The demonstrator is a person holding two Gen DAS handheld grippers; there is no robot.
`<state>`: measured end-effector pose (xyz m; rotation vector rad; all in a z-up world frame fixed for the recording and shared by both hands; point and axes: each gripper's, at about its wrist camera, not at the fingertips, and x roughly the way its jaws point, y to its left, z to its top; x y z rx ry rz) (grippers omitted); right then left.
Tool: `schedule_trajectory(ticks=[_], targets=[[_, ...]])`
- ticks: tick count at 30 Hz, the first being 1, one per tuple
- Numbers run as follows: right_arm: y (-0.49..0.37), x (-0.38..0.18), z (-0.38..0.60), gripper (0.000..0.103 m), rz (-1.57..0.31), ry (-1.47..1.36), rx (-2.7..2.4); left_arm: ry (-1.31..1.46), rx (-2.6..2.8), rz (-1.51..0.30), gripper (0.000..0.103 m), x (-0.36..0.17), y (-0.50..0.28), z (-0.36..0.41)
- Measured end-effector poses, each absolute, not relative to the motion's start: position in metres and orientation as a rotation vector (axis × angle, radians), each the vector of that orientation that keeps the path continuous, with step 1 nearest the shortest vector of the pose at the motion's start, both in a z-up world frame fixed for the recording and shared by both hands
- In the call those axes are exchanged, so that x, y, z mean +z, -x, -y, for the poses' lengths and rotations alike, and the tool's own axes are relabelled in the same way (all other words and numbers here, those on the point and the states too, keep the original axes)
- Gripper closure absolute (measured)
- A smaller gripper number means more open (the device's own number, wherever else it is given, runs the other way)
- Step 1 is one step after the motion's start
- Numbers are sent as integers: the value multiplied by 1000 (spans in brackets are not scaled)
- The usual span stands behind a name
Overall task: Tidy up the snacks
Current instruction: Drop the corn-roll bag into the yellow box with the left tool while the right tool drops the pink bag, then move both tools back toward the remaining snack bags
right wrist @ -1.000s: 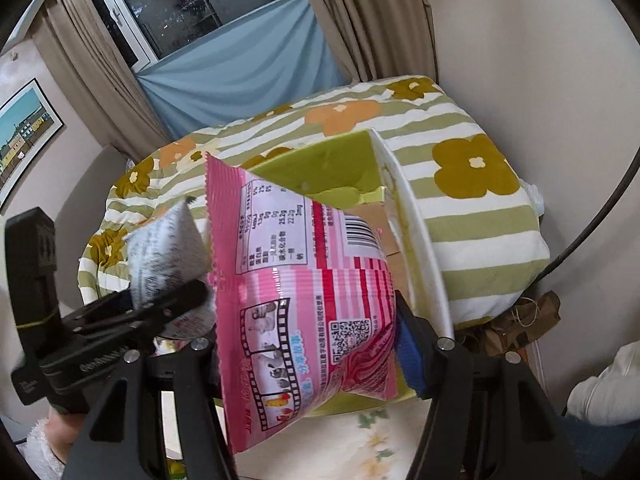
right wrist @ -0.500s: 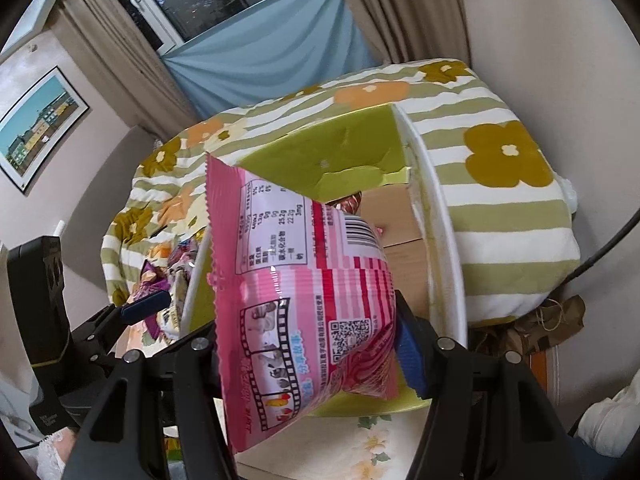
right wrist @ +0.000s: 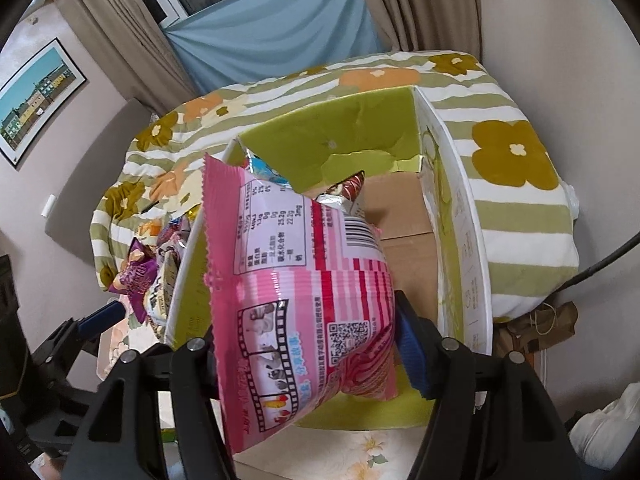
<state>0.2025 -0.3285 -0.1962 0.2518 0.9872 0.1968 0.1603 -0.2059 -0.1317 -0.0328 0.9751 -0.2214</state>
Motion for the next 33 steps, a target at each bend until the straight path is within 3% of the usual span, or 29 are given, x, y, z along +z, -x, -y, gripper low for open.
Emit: schedule_trajectory(ticks=[2,4,20,33], targets=[[-199,-198,330,19,-975,-274,199,36,-217,-975,0,-131,-159,205],[-194,-199,333,11,-954,-288,197,41,-215,-974,0,-130,-157,205],[-170,-172,324,11,-897,-222,259,29,-183,-957,0,-116,-131,186],[-157,-137,237,11,-816,-138,423,116,-16,-891,0,-90,-95,67]])
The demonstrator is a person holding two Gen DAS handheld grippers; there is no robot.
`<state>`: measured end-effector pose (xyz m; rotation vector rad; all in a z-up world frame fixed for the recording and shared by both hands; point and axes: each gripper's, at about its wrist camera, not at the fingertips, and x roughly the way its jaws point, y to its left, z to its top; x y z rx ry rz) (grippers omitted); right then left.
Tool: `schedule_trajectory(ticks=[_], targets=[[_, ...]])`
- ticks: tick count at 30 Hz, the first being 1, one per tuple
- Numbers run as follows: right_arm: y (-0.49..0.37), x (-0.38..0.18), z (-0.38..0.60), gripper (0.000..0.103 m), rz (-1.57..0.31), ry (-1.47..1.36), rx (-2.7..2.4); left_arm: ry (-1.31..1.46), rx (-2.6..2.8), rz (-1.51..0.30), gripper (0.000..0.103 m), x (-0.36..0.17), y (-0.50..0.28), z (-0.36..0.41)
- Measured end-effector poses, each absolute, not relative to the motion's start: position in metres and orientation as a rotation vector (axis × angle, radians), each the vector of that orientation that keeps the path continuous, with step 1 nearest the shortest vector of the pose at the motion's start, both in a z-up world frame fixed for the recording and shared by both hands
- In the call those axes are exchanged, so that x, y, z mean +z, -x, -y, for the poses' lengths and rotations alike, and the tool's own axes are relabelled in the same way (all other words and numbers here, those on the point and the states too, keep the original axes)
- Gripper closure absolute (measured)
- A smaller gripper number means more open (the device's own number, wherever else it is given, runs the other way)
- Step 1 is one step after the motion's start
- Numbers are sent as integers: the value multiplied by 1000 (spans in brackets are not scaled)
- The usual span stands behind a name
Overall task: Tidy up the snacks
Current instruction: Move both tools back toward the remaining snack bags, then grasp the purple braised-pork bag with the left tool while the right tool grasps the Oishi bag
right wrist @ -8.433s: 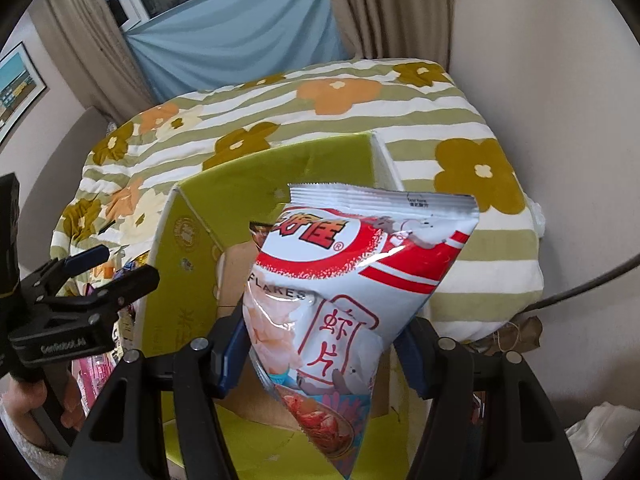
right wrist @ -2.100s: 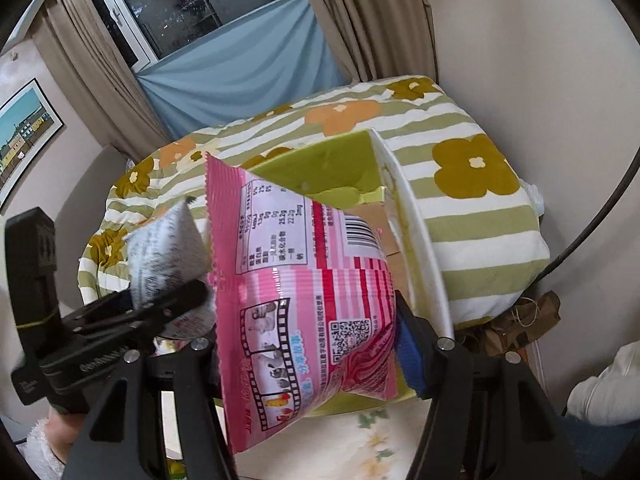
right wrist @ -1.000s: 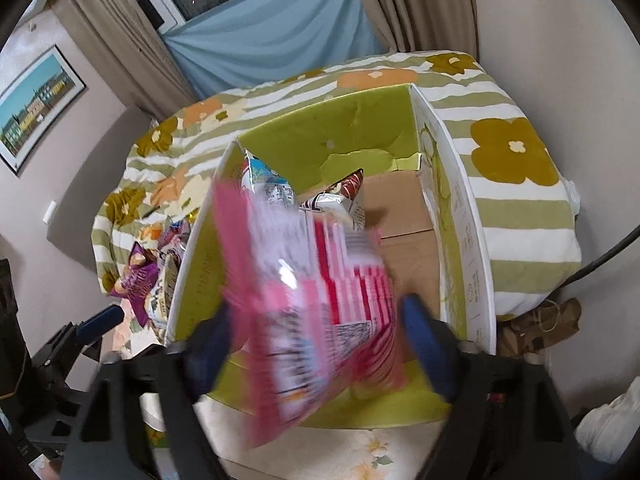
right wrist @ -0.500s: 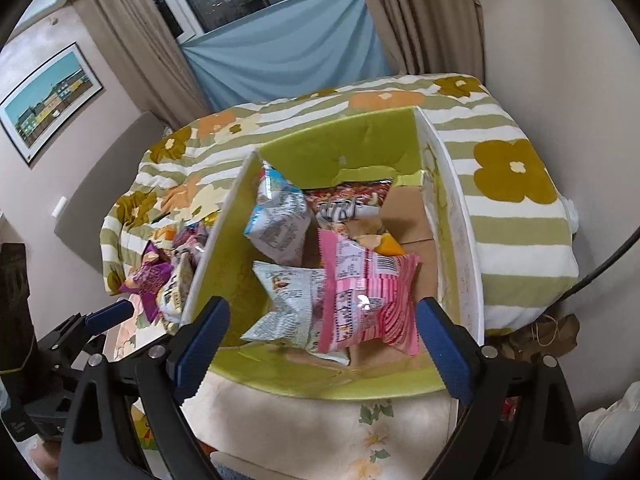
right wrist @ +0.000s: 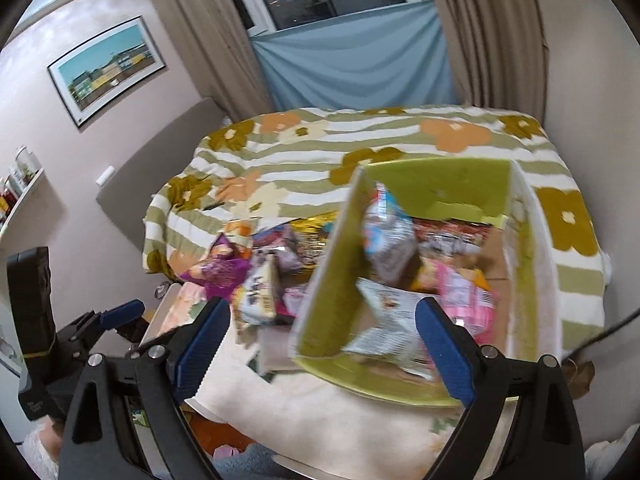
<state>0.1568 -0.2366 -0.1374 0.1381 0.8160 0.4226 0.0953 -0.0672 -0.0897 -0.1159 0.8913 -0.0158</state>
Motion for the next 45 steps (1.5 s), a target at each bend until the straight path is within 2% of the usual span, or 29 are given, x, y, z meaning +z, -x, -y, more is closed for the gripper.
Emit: schedule_trajectory(ticks=[14,23,36,45], targets=[[-173,-153,125,11,-853,-184,384,141,-62,-950,0,-97,-131,-80],[-184,-184,78,11,-922,-292,230,152,-199,-1032,0,-126,-182,-134],[-195,-249,52,11,-988,-369,56,154,-372,-1179,0,-212,-255,-140],[-212,-280,49,11,-995,-379,46,96,-396,-1238,0,-250,-282,-117]])
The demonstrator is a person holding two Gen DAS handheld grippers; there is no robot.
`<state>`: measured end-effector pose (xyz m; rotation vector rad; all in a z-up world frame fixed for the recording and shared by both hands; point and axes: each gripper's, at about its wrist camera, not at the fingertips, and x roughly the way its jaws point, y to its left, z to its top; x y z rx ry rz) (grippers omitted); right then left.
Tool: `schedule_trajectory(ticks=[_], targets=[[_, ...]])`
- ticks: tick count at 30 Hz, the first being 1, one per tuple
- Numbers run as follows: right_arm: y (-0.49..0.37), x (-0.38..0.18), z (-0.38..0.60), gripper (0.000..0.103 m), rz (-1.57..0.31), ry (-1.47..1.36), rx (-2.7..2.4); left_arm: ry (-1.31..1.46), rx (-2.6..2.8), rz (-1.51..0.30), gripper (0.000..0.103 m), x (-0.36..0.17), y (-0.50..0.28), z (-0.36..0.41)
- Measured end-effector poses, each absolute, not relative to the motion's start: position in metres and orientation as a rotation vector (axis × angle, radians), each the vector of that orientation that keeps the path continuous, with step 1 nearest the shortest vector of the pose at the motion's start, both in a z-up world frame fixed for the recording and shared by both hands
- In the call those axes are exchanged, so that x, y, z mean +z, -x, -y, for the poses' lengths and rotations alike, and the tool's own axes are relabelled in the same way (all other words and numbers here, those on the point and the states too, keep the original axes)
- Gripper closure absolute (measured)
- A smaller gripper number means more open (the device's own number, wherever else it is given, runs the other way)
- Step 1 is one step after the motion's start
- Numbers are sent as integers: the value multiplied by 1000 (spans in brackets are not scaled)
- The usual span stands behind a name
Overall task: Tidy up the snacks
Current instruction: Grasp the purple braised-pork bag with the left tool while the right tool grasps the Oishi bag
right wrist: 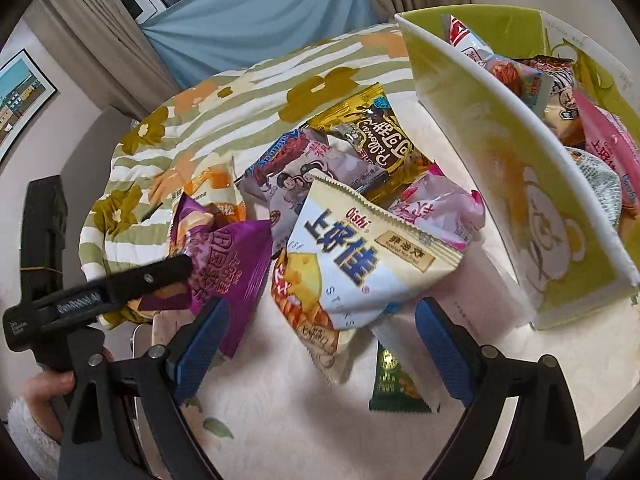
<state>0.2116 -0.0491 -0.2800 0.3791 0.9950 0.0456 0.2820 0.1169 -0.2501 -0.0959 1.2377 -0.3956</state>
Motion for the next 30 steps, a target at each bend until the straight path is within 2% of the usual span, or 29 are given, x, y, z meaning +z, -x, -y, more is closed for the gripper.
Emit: schedule_trajectory(ticks=[9,13,18,30], targets=[[-219,-295,57,11,-1000,-366,41,87,-403,-1275,2,-271,-292,-108],[-223,-298,62,11,-993,-372,47,67,-404,-1291,25,-277,-294,-104],[-228,-299,60,11,-984,-358,72,53,-408,-1285,29,-277,-290,-101],[-241,-306,44,11,-1005,-286,97,88,-378,-1300,29,-279,-265,-119]])
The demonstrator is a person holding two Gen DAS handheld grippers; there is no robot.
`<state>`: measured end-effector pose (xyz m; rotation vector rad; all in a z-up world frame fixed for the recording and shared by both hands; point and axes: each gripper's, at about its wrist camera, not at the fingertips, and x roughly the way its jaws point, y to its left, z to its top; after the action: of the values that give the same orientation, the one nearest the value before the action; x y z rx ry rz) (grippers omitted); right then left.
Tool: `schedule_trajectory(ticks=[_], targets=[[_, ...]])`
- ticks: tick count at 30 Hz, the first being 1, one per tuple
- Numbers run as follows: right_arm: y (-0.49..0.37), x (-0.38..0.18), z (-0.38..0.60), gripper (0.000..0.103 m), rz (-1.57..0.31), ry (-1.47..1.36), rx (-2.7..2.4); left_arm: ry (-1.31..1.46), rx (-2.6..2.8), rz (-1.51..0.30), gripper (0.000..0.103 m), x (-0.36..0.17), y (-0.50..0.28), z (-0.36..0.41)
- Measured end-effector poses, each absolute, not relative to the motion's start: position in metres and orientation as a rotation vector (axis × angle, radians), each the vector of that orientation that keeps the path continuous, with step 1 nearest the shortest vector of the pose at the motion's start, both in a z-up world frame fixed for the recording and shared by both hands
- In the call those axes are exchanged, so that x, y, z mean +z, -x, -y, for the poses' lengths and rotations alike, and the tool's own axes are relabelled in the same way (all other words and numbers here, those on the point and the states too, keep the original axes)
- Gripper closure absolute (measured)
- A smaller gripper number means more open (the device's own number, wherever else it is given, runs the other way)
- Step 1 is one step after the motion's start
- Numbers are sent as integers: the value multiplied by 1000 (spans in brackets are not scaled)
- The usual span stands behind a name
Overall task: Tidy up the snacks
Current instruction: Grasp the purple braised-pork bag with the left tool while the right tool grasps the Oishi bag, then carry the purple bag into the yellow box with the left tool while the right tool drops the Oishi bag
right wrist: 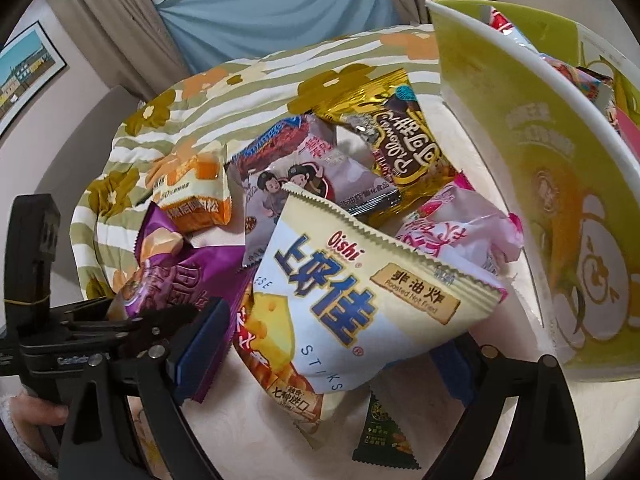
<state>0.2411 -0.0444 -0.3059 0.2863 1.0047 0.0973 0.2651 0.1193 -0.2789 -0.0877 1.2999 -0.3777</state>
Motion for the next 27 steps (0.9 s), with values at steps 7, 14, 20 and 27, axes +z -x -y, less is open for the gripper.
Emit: schedule_trajectory(ticks=[7,14,20,27], targets=[[-241,-306,28,31,-1015,-226,143,103,-345,-1295,30,-276,-256,-131],[-234,-296,17,43,-1011,-217,171,129,-327,-1268,30,-256,-240,-146],[-221,-274,13,48,-981,-204,179,136,-324,-1224,30,-225,-227,-152],[-197,-226,21,49,-891,-209,171,121,-365,-1140,30,-174,-222,-141]])
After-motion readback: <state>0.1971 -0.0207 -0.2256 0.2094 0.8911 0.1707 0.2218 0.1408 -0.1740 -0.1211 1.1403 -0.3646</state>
